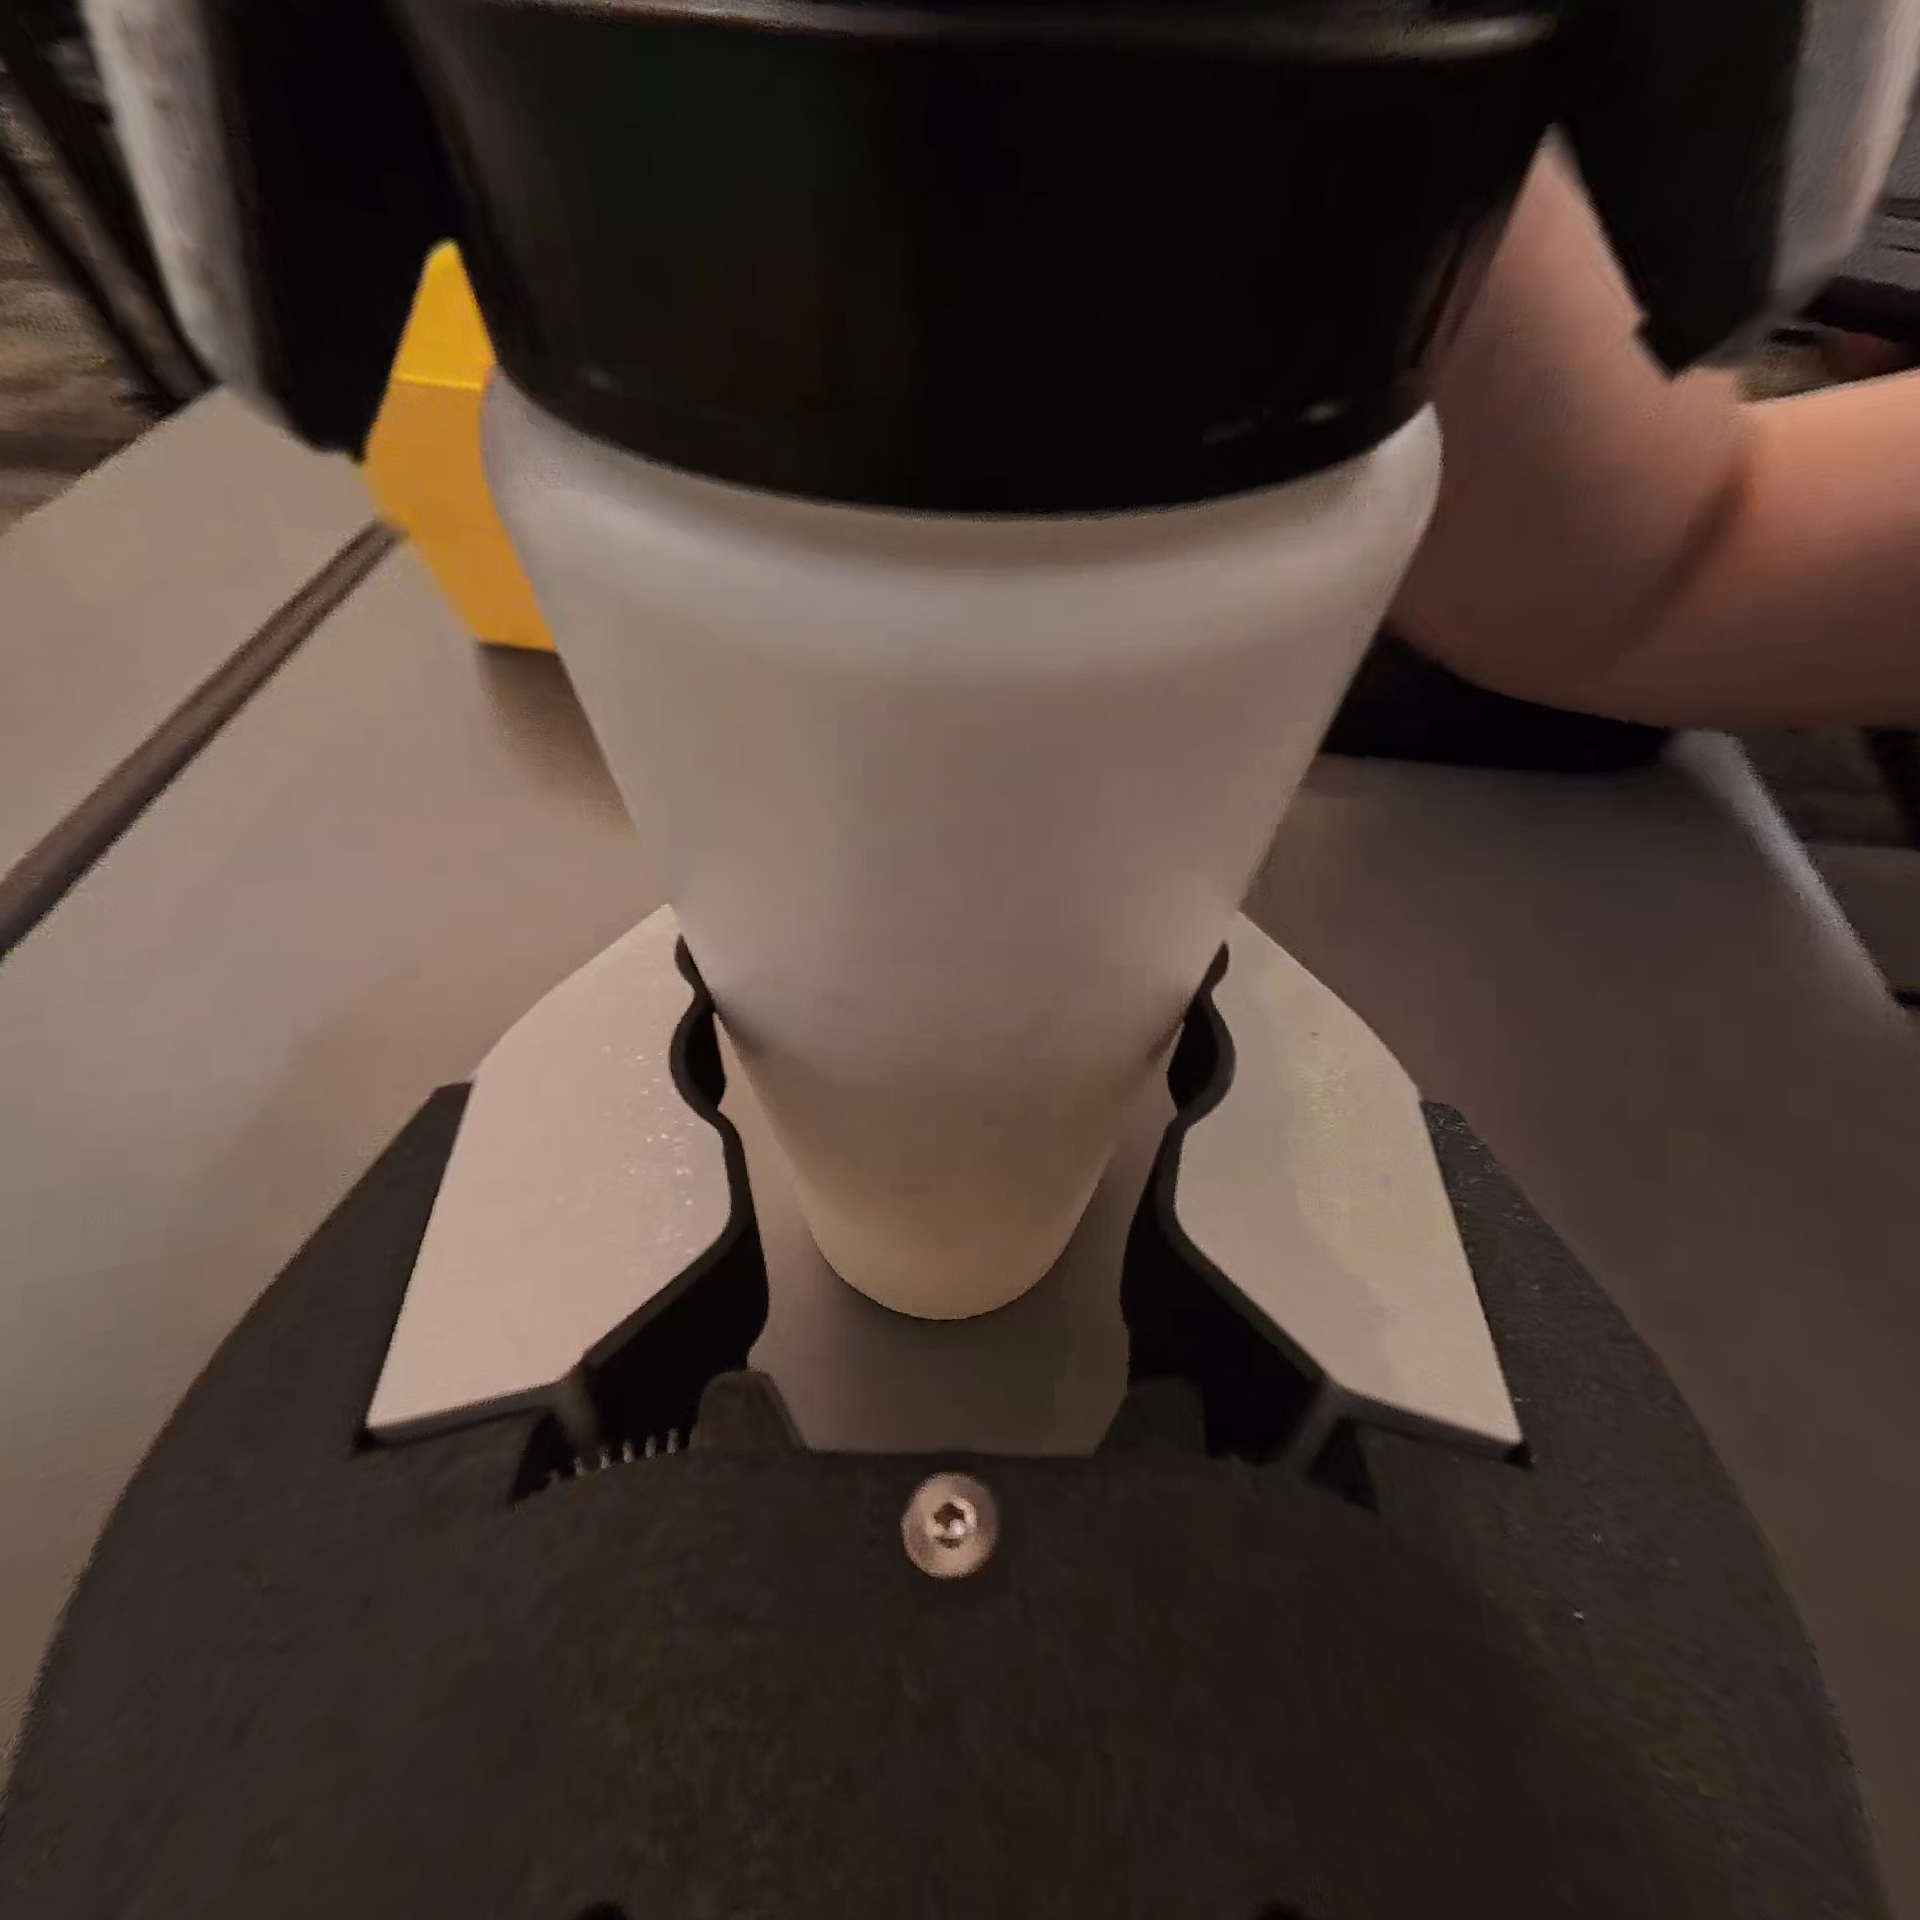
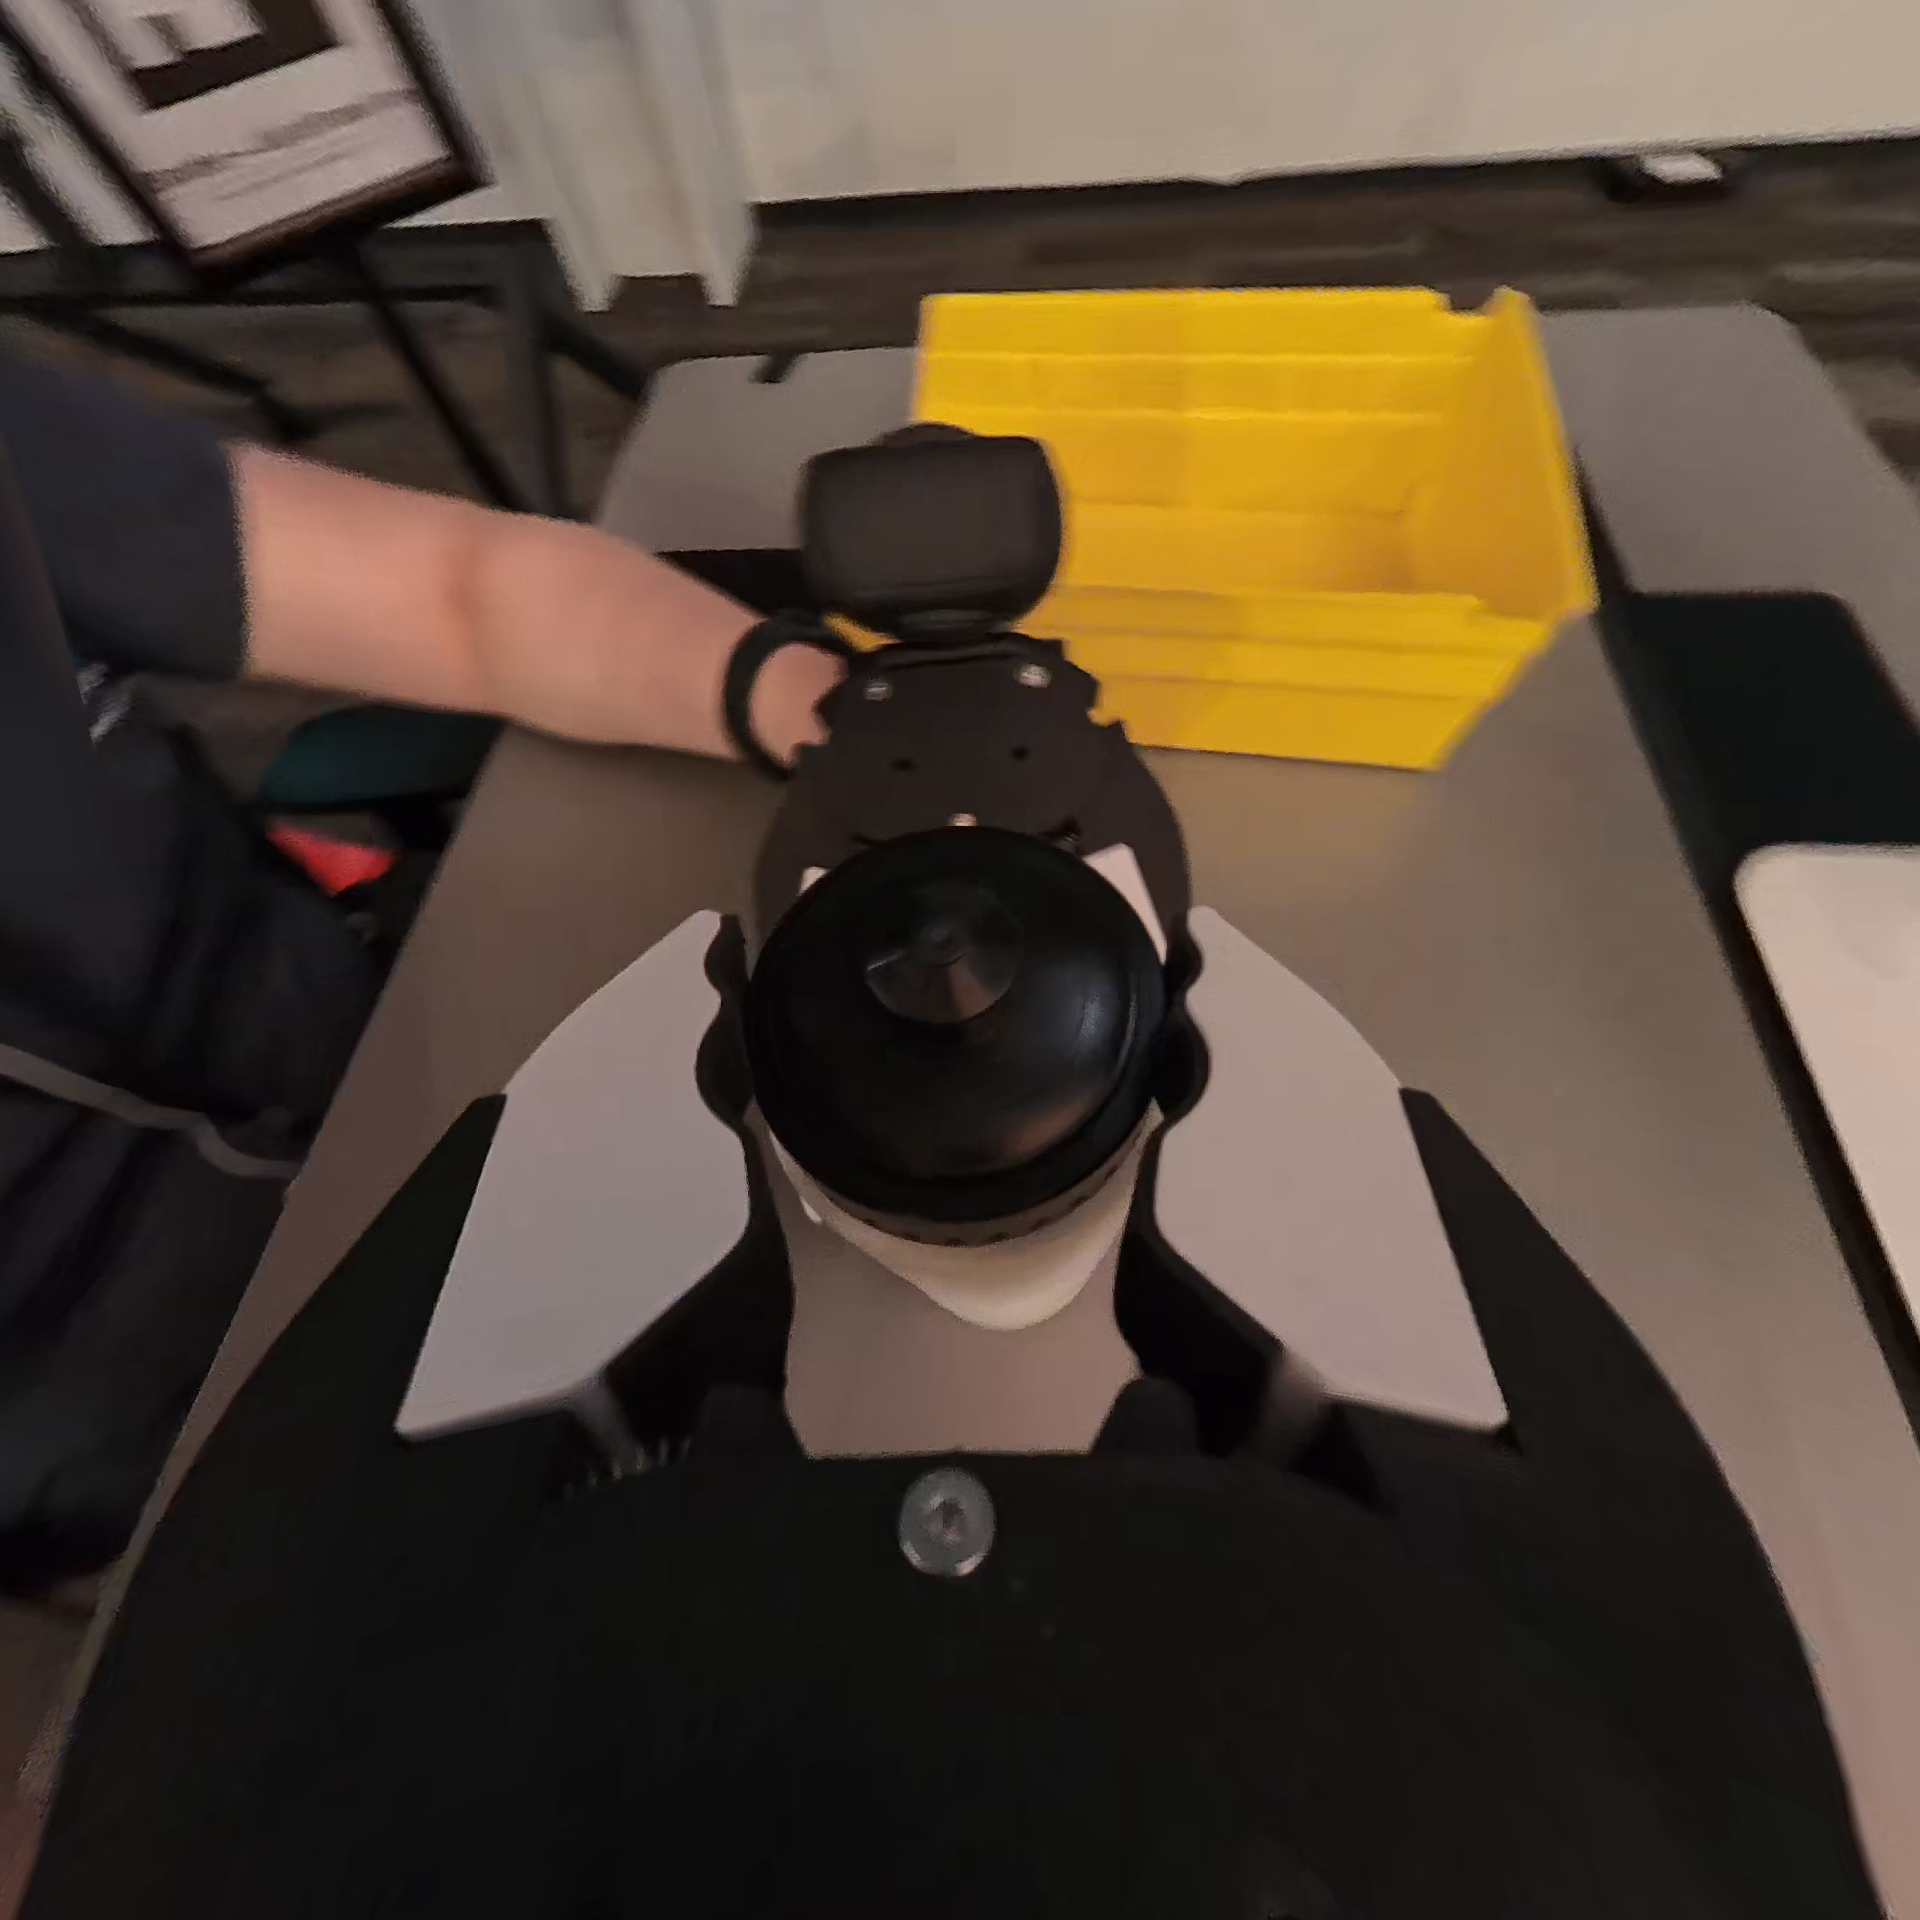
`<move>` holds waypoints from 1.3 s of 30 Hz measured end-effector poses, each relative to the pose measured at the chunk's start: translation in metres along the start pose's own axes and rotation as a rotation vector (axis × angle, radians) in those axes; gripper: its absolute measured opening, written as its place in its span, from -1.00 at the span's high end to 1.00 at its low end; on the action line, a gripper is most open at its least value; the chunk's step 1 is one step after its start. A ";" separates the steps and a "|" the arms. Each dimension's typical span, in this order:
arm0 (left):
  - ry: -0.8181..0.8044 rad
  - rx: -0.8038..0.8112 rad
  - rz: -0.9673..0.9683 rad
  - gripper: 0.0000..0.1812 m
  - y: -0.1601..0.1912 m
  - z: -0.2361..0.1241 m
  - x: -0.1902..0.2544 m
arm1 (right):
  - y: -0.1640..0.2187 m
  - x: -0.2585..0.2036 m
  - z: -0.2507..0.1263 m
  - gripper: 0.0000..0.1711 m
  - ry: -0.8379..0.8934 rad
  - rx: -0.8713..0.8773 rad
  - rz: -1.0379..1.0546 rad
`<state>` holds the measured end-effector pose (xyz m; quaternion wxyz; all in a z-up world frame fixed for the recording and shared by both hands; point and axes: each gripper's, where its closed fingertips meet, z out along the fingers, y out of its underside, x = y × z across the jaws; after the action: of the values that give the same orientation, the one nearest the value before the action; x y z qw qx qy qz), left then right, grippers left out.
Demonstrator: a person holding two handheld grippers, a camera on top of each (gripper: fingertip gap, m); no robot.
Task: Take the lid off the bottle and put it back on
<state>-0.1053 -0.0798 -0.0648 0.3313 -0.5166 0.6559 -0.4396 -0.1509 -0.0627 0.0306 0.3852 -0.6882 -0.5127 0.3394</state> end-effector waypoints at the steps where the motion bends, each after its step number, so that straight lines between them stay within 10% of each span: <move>1: 0.041 0.000 0.011 0.05 0.000 0.002 0.008 | 0.001 -0.010 -0.002 0.09 -0.064 0.017 -0.034; 18: -0.249 -0.004 -0.105 0.04 0.001 -0.005 -0.033 | 0.002 0.034 -0.011 0.13 0.480 -0.133 0.233; 30: 0.143 -0.039 0.067 0.04 0.001 0.003 0.035 | 0.007 -0.038 -0.013 0.12 -0.067 -0.105 -0.148; 39: -0.041 -0.027 -0.038 0.04 0.000 0.001 0.000 | -0.009 -0.006 -0.023 0.01 0.318 -0.100 0.249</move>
<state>-0.1042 -0.0804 -0.0650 0.3292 -0.5422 0.6450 -0.4262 -0.1370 -0.0714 0.0499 0.3814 -0.8095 -0.3726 0.2457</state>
